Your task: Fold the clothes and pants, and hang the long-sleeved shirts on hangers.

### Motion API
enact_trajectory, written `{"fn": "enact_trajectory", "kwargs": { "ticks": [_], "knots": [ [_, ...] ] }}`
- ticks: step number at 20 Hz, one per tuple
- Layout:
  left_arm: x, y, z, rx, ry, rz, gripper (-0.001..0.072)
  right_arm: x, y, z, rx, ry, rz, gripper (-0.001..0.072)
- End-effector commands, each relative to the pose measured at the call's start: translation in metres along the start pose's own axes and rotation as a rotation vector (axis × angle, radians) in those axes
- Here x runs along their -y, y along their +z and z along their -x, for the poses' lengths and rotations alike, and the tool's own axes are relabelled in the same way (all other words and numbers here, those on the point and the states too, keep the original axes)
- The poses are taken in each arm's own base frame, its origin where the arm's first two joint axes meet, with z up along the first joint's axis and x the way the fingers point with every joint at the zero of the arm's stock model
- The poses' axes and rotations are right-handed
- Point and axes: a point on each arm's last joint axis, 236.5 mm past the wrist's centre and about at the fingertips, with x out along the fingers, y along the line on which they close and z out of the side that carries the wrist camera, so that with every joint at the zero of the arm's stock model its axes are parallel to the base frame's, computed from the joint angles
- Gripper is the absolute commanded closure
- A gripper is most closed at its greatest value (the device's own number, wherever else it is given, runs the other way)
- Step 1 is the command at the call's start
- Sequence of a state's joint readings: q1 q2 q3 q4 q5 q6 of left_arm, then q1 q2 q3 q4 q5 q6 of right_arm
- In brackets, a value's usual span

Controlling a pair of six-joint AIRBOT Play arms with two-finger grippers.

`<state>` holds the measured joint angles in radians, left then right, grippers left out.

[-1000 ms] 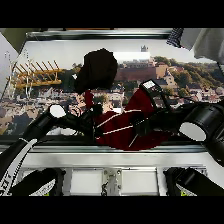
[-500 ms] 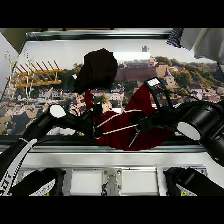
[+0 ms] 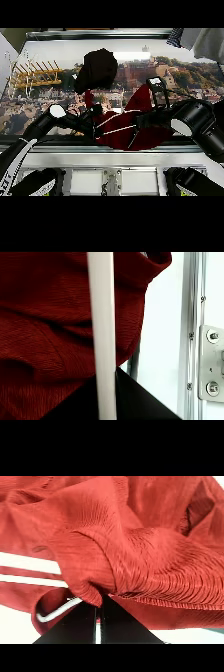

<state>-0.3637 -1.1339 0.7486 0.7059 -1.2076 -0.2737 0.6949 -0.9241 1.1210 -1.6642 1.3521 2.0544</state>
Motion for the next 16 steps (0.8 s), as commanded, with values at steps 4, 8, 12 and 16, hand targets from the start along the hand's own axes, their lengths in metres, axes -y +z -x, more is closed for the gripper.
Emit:
{"fn": "enact_trajectory", "kwargs": {
  "ticks": [4,8,12,16],
  "knots": [
    [0.0,0.0,0.0,0.0,0.0,-0.001,0.069,-0.081,0.014,0.018,0.109,0.308,0.118,0.0684],
    [0.0,0.0,0.0,0.0,0.0,-0.001,0.069,-0.101,0.007,0.014,0.102,0.336,0.183,0.0684],
    [0.0,0.0,0.0,0.0,0.0,-0.001,0.069,-0.102,0.006,0.013,0.099,0.336,0.188,0.068],
    [0.0,0.0,0.0,0.0,0.0,0.0,0.069,-0.102,0.006,0.016,0.105,0.34,0.185,0.0677]
  ]
}}
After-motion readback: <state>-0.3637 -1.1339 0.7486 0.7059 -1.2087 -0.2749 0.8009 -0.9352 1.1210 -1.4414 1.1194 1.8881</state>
